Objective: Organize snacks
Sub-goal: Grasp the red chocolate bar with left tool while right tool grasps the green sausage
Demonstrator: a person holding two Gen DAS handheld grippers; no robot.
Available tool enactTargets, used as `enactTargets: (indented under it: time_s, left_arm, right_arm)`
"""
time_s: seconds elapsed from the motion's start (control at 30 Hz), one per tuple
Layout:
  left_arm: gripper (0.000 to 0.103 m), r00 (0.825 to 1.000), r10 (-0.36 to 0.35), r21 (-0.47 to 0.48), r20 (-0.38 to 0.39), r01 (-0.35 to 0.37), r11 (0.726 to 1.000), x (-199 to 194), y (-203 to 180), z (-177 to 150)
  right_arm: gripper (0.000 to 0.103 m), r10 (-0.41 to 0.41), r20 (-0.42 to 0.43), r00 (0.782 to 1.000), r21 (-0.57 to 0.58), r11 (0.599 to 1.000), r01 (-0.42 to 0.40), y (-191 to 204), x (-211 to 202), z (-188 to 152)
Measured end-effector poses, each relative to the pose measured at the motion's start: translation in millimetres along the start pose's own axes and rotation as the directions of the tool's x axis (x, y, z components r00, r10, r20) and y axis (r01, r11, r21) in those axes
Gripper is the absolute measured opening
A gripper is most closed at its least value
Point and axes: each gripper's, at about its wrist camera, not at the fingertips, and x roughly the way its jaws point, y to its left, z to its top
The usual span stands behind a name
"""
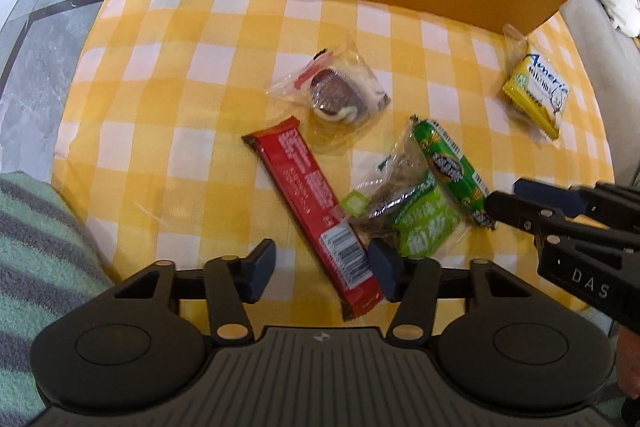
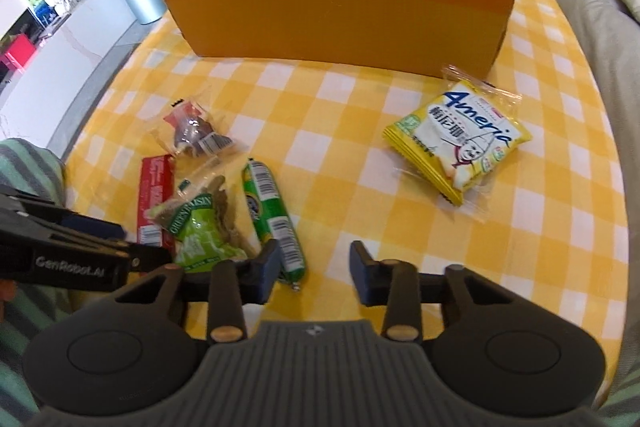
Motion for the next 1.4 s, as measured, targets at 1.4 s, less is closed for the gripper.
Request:
enactTargets:
  time_s: [1.4]
  left_arm:
    - [0.049,0.99,0.125,0.175,0.059,-0.134,0.975,11.7,-36.0,5.8]
  right_arm:
    - [0.022,0.063,-0.045,0.997,0.053,0.997,-0.061,3.1,19.4,7.1]
